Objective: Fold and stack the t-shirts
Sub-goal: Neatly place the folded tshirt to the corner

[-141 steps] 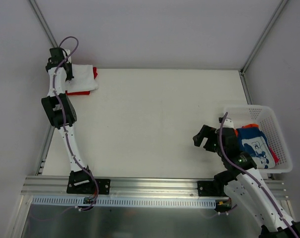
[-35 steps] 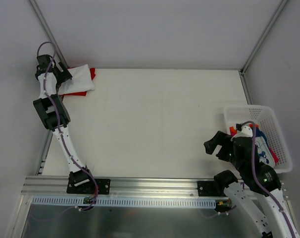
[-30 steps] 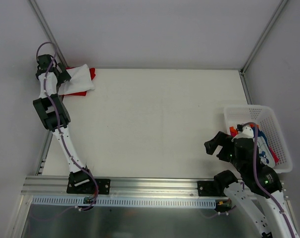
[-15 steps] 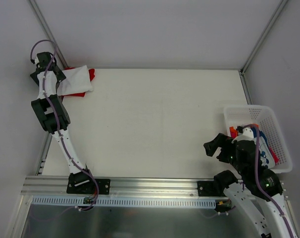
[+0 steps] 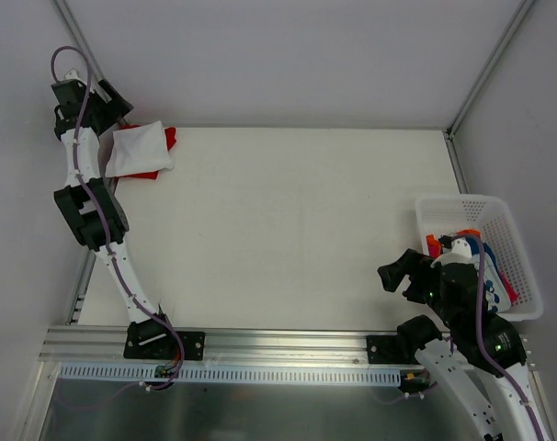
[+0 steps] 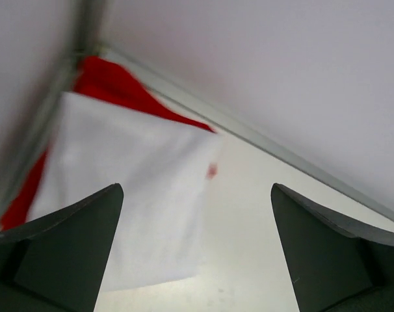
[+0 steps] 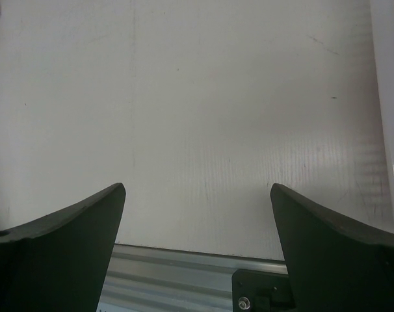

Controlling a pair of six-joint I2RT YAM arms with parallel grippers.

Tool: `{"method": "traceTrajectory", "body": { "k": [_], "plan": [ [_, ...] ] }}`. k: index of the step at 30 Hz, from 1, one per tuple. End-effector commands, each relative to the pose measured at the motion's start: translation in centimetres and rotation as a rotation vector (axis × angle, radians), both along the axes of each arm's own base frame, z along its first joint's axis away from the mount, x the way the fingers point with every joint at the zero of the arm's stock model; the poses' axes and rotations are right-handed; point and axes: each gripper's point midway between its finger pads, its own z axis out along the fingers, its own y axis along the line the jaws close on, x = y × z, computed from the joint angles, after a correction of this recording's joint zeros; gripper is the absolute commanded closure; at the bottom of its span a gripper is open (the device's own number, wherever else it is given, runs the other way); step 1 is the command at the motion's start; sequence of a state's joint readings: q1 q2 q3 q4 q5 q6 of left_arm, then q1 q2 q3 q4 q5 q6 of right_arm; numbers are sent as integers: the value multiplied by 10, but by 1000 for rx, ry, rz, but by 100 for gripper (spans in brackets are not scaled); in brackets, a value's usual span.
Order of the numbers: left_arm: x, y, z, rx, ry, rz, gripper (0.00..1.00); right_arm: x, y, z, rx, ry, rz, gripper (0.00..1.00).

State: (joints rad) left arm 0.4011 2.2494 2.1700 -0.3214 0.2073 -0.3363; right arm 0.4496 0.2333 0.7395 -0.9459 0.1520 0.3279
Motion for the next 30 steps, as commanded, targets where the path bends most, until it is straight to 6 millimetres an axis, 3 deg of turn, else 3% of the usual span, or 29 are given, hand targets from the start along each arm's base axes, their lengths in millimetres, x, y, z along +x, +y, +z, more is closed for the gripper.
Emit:
{"method": "traceTrajectory", "body": {
  "k": [1, 2, 3, 4, 5, 6, 8, 11, 12, 13, 14, 15, 16, 17, 18, 19, 20, 21, 22, 23, 26, 27, 28, 29, 30],
  "plan": [
    [11, -82, 71, -303, -273, -390, 1, 3, 3, 6, 6, -36, 20, 0],
    [16, -93, 90, -416, -358, -425, 1, 3, 3, 6, 4, -34, 18, 1],
    [14, -109, 69, -531, -334, -456, 1, 4, 3, 6, 4, -32, 20, 0],
    [6, -128, 69, -610, -338, -545, 1, 4, 3, 6, 2, -30, 17, 0],
    [6, -144, 82, -654, -399, -607, 1, 4, 3, 7, 4, -32, 16, 1],
    [5, -167, 69, -696, -368, -643, 1, 5, 3, 8, 6, -36, 15, 1],
    [1, -192, 67, -717, -351, -675, 1, 5, 4, 12, 8, -45, 19, 1],
    [-33, -245, 90, -590, -358, -728, 1, 4, -1, 21, 3, -58, 0, 1],
    [-44, -274, 94, -550, -341, -781, 1, 4, -1, 24, 7, -64, -2, 0],
    [-55, -288, 99, -508, -321, -811, 1, 4, -1, 25, 8, -67, -2, 0],
    [-73, -299, 121, -377, -354, -862, 1, 4, -1, 27, 14, -73, 0, 0],
    [-85, -306, 109, -361, -258, -827, 1, 4, 0, 29, 18, -75, 2, 1],
    [-99, -312, 113, -302, -247, -829, 1, 3, 1, 30, 23, -75, 8, 1],
    [-124, -323, 143, -163, -316, -857, 1, 3, 2, 29, 22, -70, 11, 0],
    [-127, -311, 124, -78, -265, -731, 1, 3, 3, 29, 25, -65, 15, 1],
    [-143, -310, 124, -19, -248, -698, 1, 4, 3, 28, 26, -64, 13, 0],
    [-176, -321, 136, 111, -292, -733, 1, 4, 4, 27, 27, -65, 14, 0],
    [-188, -318, 134, 198, -276, -700, 1, 5, 4, 26, 23, -57, 11, 1],
    [-196, -281, 123, 342, -187, -494, 1, 5, 4, 25, 18, -49, 11, 1],
    [-220, -266, 120, 414, -164, -427, 1, 5, 5, 24, 14, -43, 19, 0],
    [-275, -223, 94, 433, -49, -225, 1, 11, 11, 22, 6, -31, 47, 0],
    [-286, -221, 85, 425, -36, -225, 1, 14, 14, 20, -7, -13, 62, 1],
    [-303, -224, 90, 398, -83, -251, 1, 18, 18, 26, -4, -28, 78, 0],
    [-311, -226, 73, 384, -62, -272, 1, 21, 23, 29, -8, -33, 103, 1],
    [-317, -231, 70, 369, -68, -308, 1, 25, 23, 32, -42, -45, 125, 1]
  ]
}}
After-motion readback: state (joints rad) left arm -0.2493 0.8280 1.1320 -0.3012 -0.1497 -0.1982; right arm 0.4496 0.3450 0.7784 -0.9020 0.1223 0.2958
